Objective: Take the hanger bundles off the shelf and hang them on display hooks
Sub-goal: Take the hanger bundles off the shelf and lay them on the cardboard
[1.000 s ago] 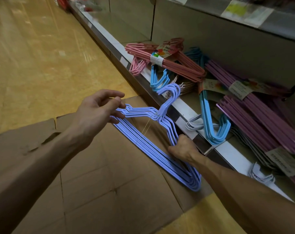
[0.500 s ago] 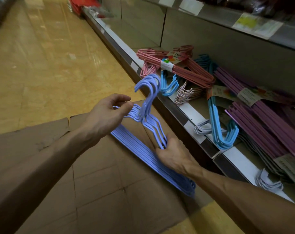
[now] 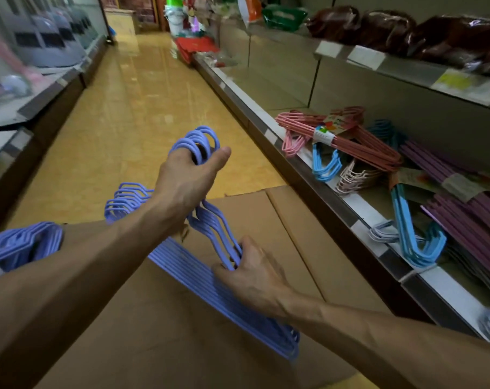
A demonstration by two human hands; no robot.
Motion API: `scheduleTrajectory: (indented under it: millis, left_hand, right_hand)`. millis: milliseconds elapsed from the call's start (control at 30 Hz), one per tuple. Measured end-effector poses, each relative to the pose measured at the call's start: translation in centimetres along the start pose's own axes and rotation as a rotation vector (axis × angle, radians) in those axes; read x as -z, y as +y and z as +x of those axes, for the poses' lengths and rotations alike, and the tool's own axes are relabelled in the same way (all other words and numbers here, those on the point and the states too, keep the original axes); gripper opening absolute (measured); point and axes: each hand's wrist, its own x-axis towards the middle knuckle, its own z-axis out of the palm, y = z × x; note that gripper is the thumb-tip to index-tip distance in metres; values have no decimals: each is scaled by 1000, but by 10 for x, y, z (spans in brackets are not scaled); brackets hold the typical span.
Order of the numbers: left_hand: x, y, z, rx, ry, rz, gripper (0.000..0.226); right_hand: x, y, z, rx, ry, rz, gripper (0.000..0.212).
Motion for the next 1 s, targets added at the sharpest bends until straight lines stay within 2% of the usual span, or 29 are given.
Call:
scheduleTrajectory:
  millis: [133,267,633,800,933,1000]
  left_hand:
    - [28,1,-2,60,174,-227,28]
    - [58,-7,1,108,246,-337,33]
    - [106,-11,-4,36,158,-379,33]
    - [105,-13,-12,19,117,-372,35]
    - [102,-16,-16,32,75,-367,38]
    - [102,-17,-18,44,65,-367,39]
  right_hand:
    - [-9,-25,1,26,-151,147,57]
    - [-17,-39,4,47,-257,304,54]
    - [-35,-68,8,-20,-587,634,57]
    - [-42,-82,5,-20,-633,748,47]
    - [-46,-89,4,-65,-656,913,28]
    - [-47,-89,4,-87,-674,995,27]
